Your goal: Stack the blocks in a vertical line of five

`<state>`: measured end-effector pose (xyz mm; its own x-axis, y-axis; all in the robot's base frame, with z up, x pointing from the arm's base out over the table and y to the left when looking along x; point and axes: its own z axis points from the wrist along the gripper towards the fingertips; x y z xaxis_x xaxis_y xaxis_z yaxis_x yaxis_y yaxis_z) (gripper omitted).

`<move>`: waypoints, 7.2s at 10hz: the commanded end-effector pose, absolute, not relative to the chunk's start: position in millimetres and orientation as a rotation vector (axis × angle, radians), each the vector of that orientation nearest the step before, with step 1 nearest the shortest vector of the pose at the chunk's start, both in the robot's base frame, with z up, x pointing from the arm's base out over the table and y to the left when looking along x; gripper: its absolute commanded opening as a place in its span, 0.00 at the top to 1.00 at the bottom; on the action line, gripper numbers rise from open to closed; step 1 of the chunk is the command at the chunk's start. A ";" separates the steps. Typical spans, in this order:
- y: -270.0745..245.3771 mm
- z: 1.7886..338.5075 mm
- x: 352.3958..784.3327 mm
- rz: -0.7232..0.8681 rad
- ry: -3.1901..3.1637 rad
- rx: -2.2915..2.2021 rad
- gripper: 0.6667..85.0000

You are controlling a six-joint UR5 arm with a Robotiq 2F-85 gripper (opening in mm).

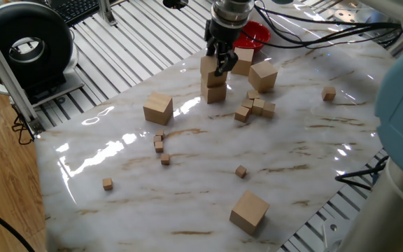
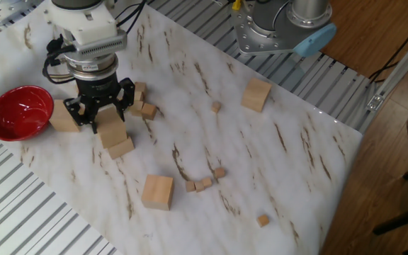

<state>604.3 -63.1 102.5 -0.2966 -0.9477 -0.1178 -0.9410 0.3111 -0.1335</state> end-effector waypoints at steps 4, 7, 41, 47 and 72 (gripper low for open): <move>-55.2 107.4 585.2 0.054 2.405 -1.800 1.00; -61.3 113.8 582.6 0.090 2.418 -1.843 1.00; -56.2 105.4 605.3 0.219 2.563 -1.683 0.99; -56.1 101.0 614.2 0.190 2.533 -1.682 0.99; -63.9 97.8 606.9 0.181 2.513 -1.700 0.76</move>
